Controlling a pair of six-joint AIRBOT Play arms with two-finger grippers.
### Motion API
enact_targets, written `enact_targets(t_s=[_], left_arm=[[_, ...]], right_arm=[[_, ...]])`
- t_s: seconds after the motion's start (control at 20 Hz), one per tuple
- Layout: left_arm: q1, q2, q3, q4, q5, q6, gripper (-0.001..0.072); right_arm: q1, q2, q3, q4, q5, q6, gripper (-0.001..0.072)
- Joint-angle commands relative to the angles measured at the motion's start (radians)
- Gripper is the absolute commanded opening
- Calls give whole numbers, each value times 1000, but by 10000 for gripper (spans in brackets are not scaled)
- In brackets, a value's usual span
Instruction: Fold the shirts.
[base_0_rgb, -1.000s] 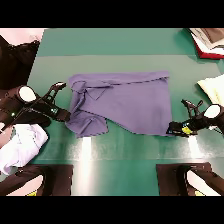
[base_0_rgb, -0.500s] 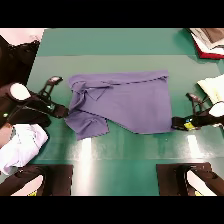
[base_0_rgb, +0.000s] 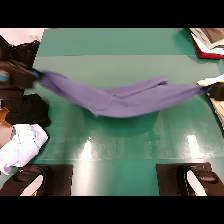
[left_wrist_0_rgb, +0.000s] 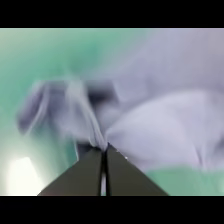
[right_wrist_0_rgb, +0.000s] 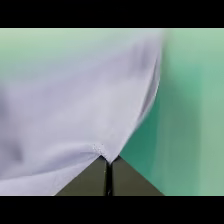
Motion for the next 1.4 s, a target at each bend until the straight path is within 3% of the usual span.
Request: enact_targets(t_s=[0.0, 0.35, 0.55, 0.7, 0.9, 1.1, 1.2, 1.35], left_arm=[[0, 47, 290, -2, 2, -41, 28], [0, 47, 717, -2, 9, -78, 28], [0, 47, 797, -10, 39, -149, 28], [0, 47, 804, -28, 27, -181, 28], [0, 46, 669, 71, -79, -180, 28], [0, 14, 348, 283, -227, -176, 28], [0, -34, 192, 312, -183, -146, 28], [0, -142, 5, 315, -3, -117, 28]], right_arm=[[-1, 47, 219, -3, -100, 4, 19], [-1, -8, 602, -64, -72, -3, 19], [-1, -70, 785, -214, 74, -3, 19], [-1, -156, 921, -317, 273, 8, 19], [-1, -314, 994, -352, 489, 35, 19], [-1, -473, 831, -353, 625, 59, 18], [-1, -566, 755, -343, 610, 58, 19], [-1, -690, 668, -331, 492, 58, 19]])
